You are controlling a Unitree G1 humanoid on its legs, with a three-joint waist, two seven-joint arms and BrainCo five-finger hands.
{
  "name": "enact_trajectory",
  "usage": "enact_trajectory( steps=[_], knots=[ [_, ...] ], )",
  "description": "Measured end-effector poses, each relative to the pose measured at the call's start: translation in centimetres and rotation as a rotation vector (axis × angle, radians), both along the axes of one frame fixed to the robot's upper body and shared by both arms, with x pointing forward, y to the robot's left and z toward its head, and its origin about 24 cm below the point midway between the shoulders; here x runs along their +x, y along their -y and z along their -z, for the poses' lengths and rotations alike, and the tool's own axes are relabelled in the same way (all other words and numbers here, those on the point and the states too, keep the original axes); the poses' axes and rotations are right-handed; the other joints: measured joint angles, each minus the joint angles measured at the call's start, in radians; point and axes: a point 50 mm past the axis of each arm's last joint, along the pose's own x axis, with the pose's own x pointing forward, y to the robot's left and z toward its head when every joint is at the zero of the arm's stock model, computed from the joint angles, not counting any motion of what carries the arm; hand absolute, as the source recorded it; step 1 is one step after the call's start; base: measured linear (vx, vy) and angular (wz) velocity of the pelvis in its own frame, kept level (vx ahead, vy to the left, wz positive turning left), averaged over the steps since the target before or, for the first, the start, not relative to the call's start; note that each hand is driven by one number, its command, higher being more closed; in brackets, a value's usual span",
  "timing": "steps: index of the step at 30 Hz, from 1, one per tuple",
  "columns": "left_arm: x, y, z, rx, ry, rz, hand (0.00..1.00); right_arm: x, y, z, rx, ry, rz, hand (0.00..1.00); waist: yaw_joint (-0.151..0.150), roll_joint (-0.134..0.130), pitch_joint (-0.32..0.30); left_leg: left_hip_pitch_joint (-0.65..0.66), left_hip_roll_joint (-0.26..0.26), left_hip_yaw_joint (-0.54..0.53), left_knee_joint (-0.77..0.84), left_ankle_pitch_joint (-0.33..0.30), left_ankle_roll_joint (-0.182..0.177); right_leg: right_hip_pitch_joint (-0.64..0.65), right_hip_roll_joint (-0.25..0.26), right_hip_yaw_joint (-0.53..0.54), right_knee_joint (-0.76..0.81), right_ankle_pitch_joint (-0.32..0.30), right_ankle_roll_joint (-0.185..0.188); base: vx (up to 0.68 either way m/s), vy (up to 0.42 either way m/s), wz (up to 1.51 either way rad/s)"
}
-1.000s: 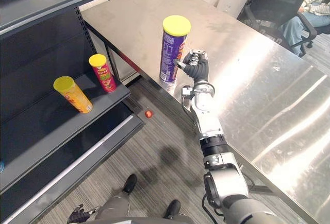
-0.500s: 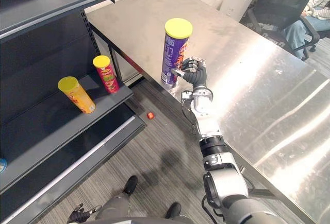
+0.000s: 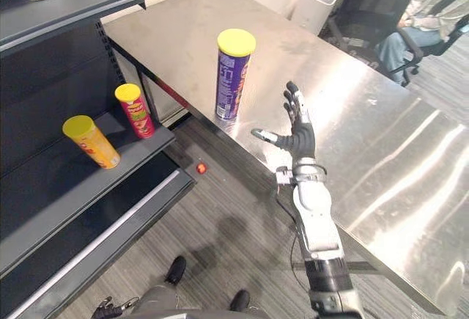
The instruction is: Put the gum and the chips on the shelf.
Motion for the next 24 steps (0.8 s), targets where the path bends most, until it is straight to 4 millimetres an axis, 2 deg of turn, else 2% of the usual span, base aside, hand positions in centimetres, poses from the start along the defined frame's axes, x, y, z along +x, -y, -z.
enact_trajectory(
  steps=[12,15,17,21,24],
  knots=[
    [-0.2,0.1,0.0,-0.006,-0.003,0.001,0.0,0.2,0.0,0.0,0.002,0.004,0.003,0.0,0.0,0.001,-0.026,0.001,0.002,0.018,0.005,0.0,-0.001,-0.013,-0.001,0.021,0.009,0.0,0.0,0.0,0.001,-0.04],
    [-0.2,0.1,0.0,-0.007,-0.004,0.0,0.0,1.0,0.0,0.0,0.008,-0.003,0.021,0.0,0.001,0.003,-0.031,0.005,-0.002,0.018,0.005,0.0,0.0,-0.012,-0.001,0.02,0.012,0.0,0.0,0.0,0.0,0.0],
    [-0.2,0.1,0.1,-0.007,-0.003,0.0,0.0,1.5,0.2,0.8,0.017,-0.039,0.053,0.0,0.005,0.006,-0.033,0.008,-0.004,0.017,0.004,0.001,0.0,-0.008,-0.002,0.019,0.013,0.0,0.0,0.0,0.0,0.0],
    [-0.2,0.2,0.1,-0.007,-0.002,0.0,0.0,2.8,0.5,2.0,0.031,-0.111,0.096,0.0,0.006,0.022,-0.036,0.011,-0.011,0.016,0.0,0.003,0.003,-0.004,-0.004,0.017,0.013,0.001,0.001,0.0,0.0,0.0],
    [-0.2,0.3,0.1,-0.01,-0.001,-0.001,0.0,3.9,1.1,2.2,0.045,-0.137,0.146,0.0,0.008,0.032,-0.034,0.01,-0.013,0.012,-0.001,0.004,0.004,-0.002,-0.005,0.014,0.012,0.001,0.002,0.0,0.001,0.03]
  ],
)
